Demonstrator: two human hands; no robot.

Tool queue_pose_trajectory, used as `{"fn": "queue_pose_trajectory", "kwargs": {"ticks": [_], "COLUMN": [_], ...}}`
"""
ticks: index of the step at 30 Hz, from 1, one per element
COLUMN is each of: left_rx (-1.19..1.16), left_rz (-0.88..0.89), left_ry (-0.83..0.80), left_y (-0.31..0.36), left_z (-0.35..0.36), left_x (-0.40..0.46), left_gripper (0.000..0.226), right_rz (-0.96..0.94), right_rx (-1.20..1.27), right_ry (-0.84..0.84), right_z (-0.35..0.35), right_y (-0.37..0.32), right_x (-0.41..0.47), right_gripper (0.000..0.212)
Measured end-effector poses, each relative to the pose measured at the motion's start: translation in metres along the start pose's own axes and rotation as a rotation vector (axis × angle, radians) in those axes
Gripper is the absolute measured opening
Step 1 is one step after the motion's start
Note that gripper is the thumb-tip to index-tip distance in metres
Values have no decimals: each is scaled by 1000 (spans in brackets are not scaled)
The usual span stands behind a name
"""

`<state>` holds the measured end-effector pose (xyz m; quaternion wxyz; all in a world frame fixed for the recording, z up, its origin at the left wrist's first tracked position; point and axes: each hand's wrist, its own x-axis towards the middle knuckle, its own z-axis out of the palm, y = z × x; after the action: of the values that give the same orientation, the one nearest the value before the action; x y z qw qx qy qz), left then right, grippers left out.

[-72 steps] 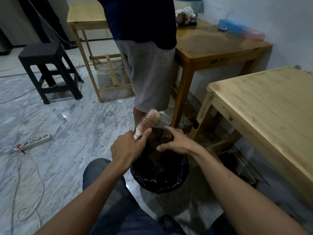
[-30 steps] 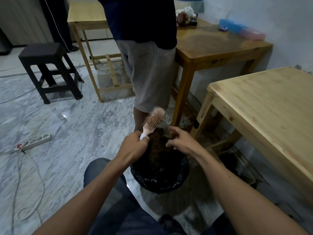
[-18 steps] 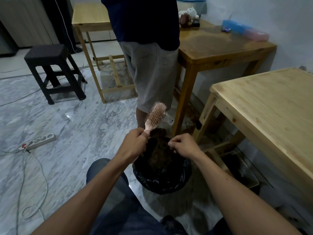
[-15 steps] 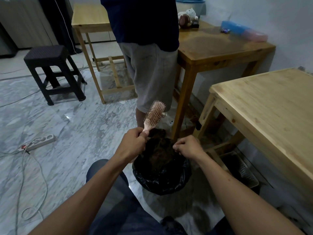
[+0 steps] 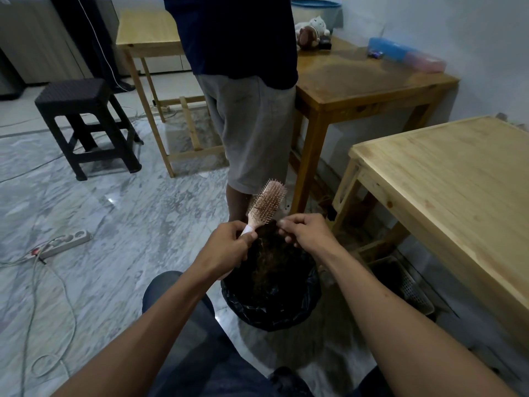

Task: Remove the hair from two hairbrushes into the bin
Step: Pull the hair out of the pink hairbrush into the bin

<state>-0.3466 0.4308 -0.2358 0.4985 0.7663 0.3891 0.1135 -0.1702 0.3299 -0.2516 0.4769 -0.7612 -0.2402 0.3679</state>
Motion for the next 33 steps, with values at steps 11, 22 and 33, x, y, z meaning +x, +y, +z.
{"fn": "queue_pose_trajectory", "kwargs": {"ticks": [11,22,33], "left_rx": [230,243,105], "left_rz": [28,8,-102], "left_ry": [103,134,260], "left_y": [-5,-6,3], "left_z": [9,6,9], "left_x": [0,-5,-2], "left_gripper": [15,14,35], "right_rz": [228,204,334], "right_rx": [-37,322,159], "right_ry": [-25,120,241], "right_z": [-8,-8,-12], "right_y": [-2,5,11], "right_x": [3,6,0], "right_gripper": [18,14,20]}}
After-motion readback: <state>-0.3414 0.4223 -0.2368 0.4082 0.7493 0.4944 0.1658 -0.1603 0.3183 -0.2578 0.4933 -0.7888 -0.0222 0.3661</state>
